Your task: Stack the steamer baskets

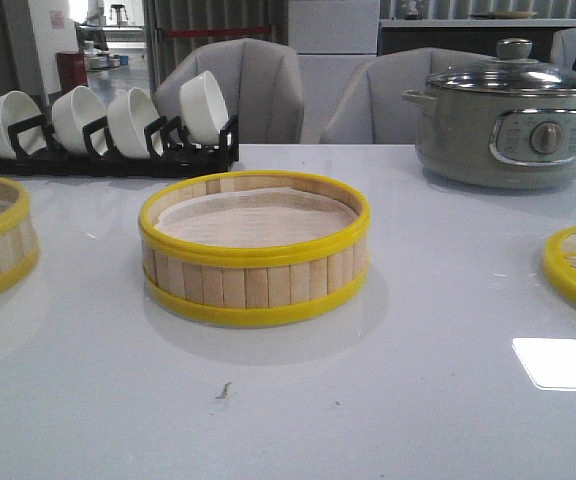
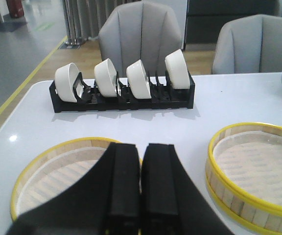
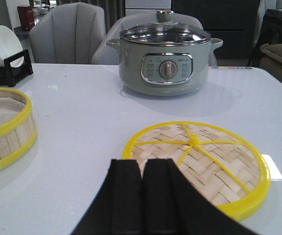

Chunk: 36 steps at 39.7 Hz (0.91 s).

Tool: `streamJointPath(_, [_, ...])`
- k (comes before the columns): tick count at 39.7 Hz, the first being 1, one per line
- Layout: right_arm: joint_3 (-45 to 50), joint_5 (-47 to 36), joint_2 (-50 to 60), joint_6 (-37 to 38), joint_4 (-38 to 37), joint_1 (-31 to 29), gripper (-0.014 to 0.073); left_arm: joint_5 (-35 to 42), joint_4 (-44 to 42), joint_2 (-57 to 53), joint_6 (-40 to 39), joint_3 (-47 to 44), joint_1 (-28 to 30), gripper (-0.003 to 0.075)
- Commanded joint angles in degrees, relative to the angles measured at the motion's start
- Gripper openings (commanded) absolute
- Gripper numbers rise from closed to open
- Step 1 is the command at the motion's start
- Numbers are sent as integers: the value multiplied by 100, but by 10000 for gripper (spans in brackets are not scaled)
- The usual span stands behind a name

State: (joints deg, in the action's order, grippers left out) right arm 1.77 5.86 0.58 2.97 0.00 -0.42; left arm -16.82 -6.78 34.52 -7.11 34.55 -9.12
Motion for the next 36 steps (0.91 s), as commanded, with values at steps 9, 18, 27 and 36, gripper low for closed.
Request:
streamJointPath(9, [-92,-545,118,-57,0,-32,35,-1323,-244,2399,11,3368,10,86])
streamJointPath(18, [-92,-545,118,-57,0,-32,35,-1939,-234,2868,11,3787,-1,87])
streamJointPath(27, [-92,-545,118,-57,0,-32,35,-1957,-11,2937,17,3787,-1,86])
streamJointPath(36, [-92,-545,118,-57,0,-32,35,-1929,-48,3084,17,3787,-1,87])
